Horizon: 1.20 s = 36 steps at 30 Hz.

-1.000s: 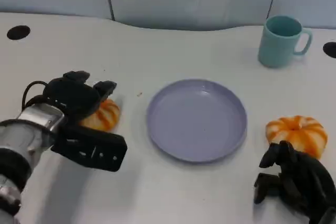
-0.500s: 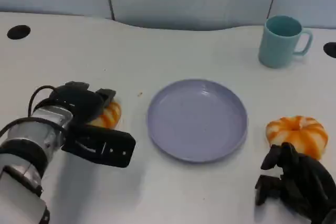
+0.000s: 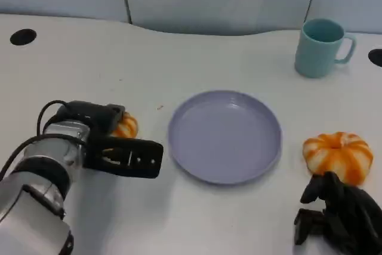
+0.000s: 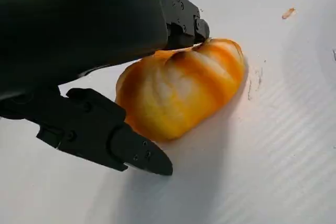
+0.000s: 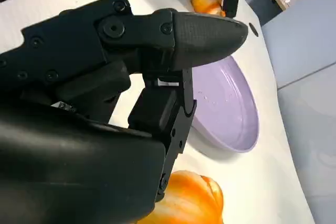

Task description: Grasp the bread from the table and place it into the plate.

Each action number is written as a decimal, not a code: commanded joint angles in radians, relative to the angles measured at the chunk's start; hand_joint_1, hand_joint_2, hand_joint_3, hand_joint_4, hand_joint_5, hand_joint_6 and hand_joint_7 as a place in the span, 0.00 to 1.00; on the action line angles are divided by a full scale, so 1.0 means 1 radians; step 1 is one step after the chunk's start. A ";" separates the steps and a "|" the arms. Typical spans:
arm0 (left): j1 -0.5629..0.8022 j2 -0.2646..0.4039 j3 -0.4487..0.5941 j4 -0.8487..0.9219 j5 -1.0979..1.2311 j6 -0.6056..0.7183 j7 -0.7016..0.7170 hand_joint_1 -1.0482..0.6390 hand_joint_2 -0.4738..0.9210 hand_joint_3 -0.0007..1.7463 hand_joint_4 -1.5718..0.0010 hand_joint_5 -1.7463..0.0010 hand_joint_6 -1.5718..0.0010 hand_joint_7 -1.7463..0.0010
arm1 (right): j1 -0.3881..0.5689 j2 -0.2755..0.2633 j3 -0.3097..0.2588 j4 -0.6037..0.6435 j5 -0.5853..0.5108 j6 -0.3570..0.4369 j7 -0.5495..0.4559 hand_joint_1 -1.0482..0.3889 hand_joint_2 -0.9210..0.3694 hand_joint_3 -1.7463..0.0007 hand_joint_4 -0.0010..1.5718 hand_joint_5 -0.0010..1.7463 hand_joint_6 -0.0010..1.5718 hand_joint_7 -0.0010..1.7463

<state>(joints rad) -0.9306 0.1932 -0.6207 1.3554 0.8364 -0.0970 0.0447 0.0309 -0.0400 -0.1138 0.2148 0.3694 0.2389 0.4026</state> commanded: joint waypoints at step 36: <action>0.058 0.042 0.167 -0.015 -0.180 -0.267 0.472 0.54 0.99 0.22 0.56 0.00 0.65 0.00 | -0.049 -0.006 -0.015 0.099 0.003 0.015 -0.012 0.42 0.00 0.73 0.83 0.67 0.76 0.62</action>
<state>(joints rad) -0.8563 0.2322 -0.4871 1.3518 0.6882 -0.3457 0.4921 -0.0350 -0.0359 -0.1260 0.2967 0.3861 0.2220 0.4161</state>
